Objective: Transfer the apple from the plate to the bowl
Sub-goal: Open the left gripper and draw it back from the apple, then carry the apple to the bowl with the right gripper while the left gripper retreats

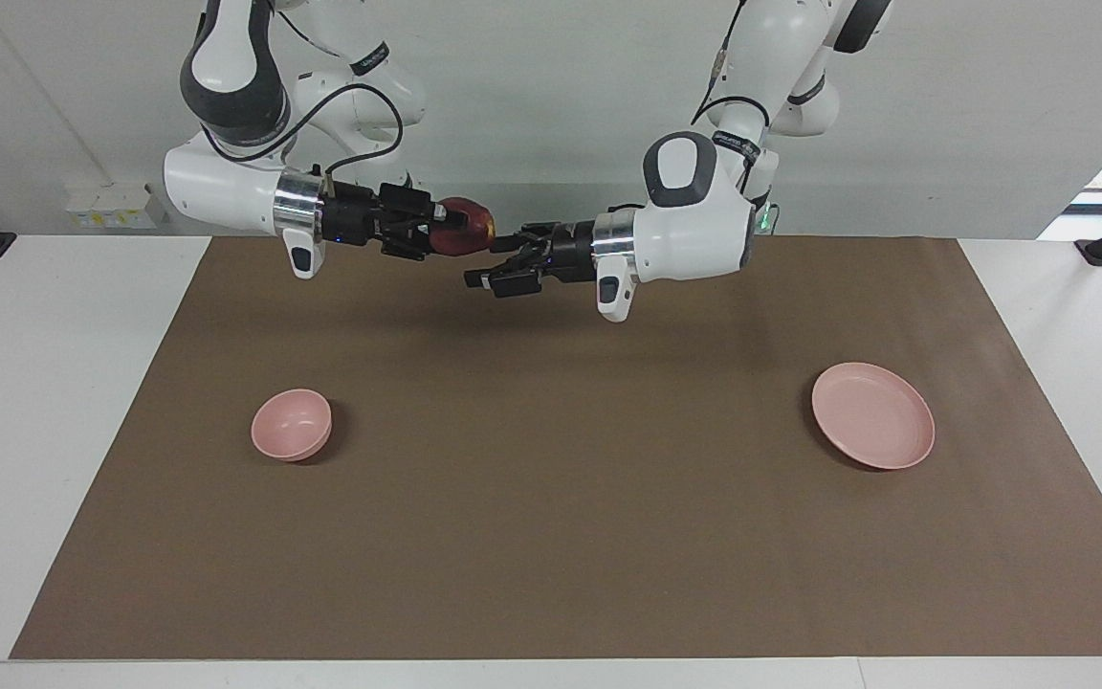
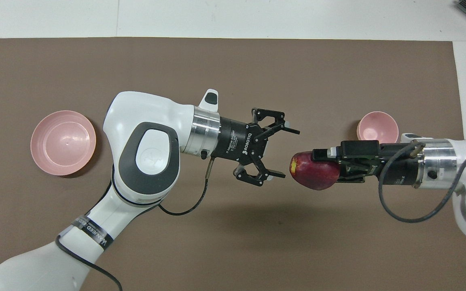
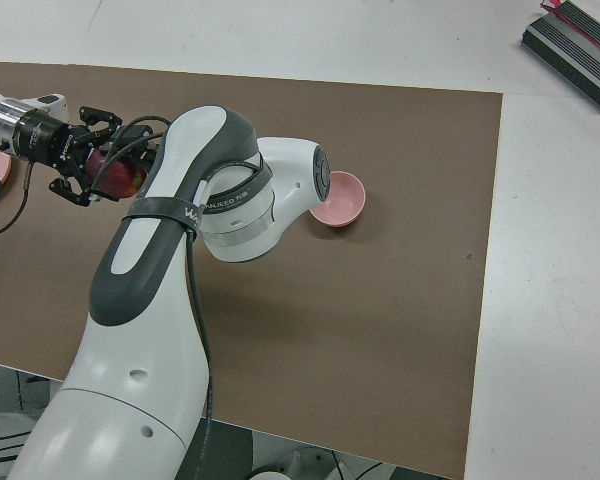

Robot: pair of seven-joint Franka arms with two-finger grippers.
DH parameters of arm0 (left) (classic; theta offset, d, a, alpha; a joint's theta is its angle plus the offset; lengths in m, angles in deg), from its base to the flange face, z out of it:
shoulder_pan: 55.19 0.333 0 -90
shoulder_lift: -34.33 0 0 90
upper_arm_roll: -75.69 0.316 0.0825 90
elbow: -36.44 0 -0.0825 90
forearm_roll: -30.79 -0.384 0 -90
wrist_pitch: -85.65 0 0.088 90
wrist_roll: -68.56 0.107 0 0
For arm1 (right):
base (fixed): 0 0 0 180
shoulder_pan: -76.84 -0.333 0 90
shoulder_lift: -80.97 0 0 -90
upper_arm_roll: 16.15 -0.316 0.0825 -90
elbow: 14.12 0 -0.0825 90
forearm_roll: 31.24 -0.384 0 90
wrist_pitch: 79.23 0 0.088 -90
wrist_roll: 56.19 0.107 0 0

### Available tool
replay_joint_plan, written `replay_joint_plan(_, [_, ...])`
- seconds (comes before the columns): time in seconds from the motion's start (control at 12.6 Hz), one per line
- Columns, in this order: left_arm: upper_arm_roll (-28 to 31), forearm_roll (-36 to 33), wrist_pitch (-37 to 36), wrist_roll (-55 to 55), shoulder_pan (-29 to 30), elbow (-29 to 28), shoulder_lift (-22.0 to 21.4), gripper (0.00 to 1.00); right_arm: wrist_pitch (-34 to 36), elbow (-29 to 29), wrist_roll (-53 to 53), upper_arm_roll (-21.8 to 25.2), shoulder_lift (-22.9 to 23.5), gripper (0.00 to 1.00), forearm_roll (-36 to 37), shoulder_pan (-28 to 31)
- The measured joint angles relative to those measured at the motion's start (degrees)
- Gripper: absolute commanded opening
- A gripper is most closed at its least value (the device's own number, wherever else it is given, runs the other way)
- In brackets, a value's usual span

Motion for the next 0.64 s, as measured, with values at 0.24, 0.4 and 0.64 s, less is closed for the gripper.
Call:
replay_joint_plan(0.24, [0.1,-17.1,-4.8,0.8,4.2,-0.1,0.1,1.00,-0.9,0.0,0.0,0.2,0.2,0.00,11.0,0.2])
replay_joint_plan(0.4, [0.2,-26.6,-6.0,3.8,6.1,-0.1,0.3,1.00,-3.5,0.1,0.0,0.3,0.6,0.00,20.1,0.2])
replay_joint_plan(0.64, [0.3,-42.9,-6.1,8.6,8.5,0.1,0.2,1.00,-6.9,1.1,0.3,0.4,2.3,0.00,32.3,0.4])
